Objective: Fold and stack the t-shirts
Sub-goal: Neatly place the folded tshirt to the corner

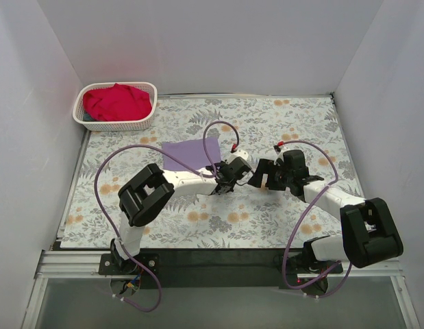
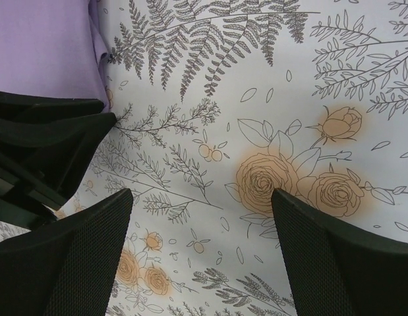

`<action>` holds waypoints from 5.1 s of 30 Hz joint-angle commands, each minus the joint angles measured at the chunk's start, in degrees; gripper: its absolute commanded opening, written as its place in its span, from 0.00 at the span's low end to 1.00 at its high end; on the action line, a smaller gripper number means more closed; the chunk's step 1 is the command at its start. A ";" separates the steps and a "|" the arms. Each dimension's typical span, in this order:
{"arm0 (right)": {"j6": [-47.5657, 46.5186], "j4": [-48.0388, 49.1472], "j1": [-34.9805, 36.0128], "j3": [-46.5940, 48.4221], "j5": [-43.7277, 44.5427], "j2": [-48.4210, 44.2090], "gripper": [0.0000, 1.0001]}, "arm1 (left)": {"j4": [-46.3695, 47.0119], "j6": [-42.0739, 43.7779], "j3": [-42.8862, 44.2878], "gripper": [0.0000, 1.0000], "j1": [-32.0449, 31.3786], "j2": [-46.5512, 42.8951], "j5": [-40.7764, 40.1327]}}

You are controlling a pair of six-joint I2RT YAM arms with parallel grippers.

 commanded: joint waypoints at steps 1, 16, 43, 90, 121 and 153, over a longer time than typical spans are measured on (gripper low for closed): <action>1.55 3.43 0.00 -0.96 -1.41 -1.02 0.77 | -5.70 0.22 0.02 0.15 -0.57 1.05 -3.07; 20.95 25.05 1.66 -4.75 -9.23 6.44 0.77 | -5.09 -3.39 -0.77 0.00 3.03 -9.14 1.75; 47.07 41.14 13.00 10.37 -4.22 38.09 0.77 | -1.04 -7.52 -7.45 0.00 6.37 -18.98 4.66; -32.62 -13.96 -15.99 62.48 25.74 49.77 0.01 | -6.76 -6.99 -20.89 0.98 38.89 -39.37 11.35; -26.32 -10.35 -24.61 71.91 44.04 49.37 0.54 | -5.26 -6.99 -21.78 0.98 38.89 -39.99 10.11; 20.18 15.92 -25.23 39.11 3.69 43.45 0.42 | -4.56 -7.34 -22.21 0.96 38.89 -45.09 10.90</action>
